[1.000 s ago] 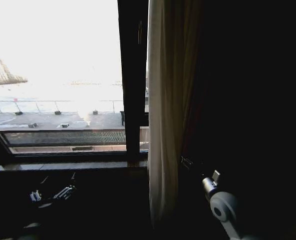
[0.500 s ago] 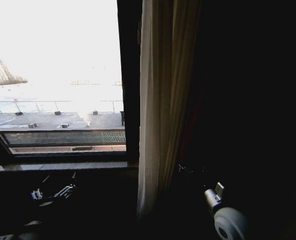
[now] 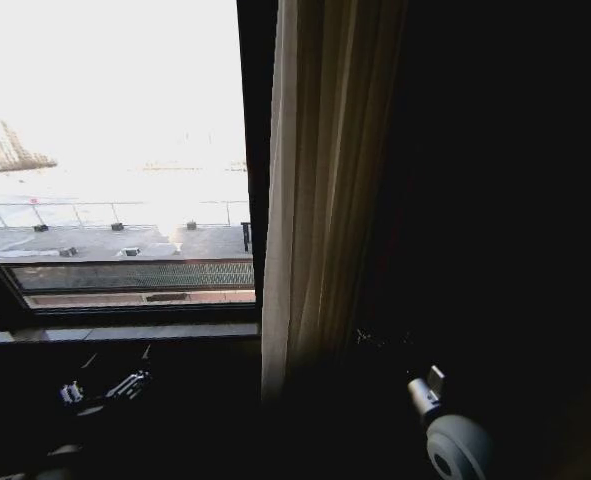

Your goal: Open the curtains by pulling them apart, changing their state from closed to fully open.

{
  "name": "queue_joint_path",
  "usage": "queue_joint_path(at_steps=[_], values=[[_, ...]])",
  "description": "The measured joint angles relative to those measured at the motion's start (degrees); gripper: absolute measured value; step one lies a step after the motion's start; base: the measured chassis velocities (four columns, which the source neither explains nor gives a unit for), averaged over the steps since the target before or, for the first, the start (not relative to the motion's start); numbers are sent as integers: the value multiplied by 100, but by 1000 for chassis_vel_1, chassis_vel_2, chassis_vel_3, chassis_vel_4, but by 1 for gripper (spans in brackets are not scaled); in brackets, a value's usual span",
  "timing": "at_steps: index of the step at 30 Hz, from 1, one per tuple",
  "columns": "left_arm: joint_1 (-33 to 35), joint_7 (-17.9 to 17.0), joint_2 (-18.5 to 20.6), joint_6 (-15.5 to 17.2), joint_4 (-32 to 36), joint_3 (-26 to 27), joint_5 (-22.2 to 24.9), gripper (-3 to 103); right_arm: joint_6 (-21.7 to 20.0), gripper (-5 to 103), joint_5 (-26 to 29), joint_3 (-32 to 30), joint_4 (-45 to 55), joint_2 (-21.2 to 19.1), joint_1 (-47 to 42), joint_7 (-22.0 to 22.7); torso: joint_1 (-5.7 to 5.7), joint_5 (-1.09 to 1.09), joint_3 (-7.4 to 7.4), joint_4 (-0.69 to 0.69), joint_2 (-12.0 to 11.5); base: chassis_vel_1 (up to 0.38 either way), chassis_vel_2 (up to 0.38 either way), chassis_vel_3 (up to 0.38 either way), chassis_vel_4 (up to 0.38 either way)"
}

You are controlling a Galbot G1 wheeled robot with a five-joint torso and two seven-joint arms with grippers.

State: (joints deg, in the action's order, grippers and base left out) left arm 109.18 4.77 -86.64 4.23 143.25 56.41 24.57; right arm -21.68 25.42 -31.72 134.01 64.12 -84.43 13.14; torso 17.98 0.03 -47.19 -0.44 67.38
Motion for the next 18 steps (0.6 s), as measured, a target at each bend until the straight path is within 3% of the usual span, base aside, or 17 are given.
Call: queue_joint_path(at_steps=[18], values=[[39, 8, -78, -93, 0, 7, -8, 100, 10, 100, -12, 17, 22, -9, -39, 10, 1, 0, 0, 0, 0, 194, 205, -200, -201]])
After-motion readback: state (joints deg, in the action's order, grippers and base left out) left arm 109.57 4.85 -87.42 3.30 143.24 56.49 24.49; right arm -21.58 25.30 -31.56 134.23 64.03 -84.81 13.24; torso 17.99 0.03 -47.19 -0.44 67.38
